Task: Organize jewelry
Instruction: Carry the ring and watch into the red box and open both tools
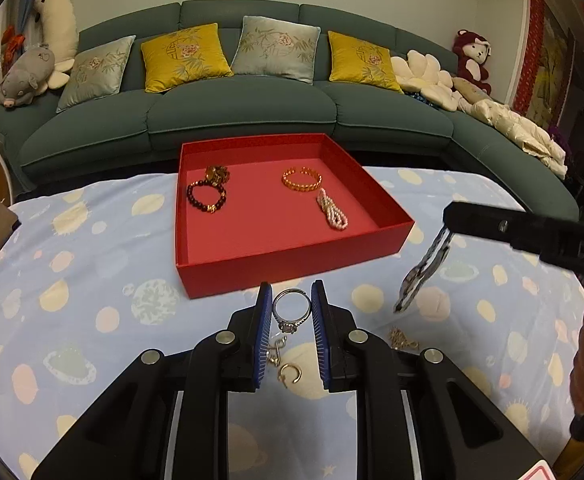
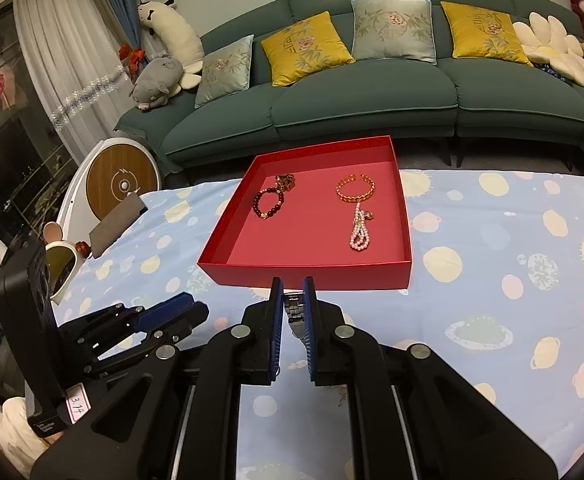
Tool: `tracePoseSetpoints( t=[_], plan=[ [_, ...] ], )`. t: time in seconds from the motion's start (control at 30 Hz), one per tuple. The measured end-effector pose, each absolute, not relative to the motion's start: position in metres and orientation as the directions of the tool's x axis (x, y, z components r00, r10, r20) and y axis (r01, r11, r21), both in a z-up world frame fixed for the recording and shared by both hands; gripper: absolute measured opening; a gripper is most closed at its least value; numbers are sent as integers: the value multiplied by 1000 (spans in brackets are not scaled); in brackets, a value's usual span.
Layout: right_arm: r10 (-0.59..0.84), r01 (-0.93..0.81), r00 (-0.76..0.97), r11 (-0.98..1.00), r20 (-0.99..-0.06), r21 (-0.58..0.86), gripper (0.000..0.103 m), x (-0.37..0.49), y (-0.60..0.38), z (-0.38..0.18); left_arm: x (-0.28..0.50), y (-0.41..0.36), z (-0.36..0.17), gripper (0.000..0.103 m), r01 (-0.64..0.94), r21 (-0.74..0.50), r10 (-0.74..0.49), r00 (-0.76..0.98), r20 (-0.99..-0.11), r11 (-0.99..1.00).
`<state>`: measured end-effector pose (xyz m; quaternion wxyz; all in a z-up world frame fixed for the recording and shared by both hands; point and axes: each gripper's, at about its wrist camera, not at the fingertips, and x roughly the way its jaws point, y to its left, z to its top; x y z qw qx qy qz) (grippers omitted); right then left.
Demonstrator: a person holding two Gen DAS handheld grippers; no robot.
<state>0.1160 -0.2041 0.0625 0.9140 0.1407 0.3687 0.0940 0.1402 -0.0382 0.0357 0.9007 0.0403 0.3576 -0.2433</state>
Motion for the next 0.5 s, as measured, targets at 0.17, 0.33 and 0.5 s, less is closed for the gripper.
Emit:
tracePoseSetpoints(
  t=[0.17,0.33,0.5],
  plan=[
    [272,-80,716,947,-643,312,9,131,-195,69,168,-43,51,17,455,-176,-447,602,-662,873],
    [237,-80,752,959,-615,272,9,167,-192,90,219,-44,67,17,428,-209,-447,590,-673,879],
    [219,-56,765,959,-605,276,9,218,-192,93,268,-48,77,17,407,-231,-447,588,-674,884]
  ],
)
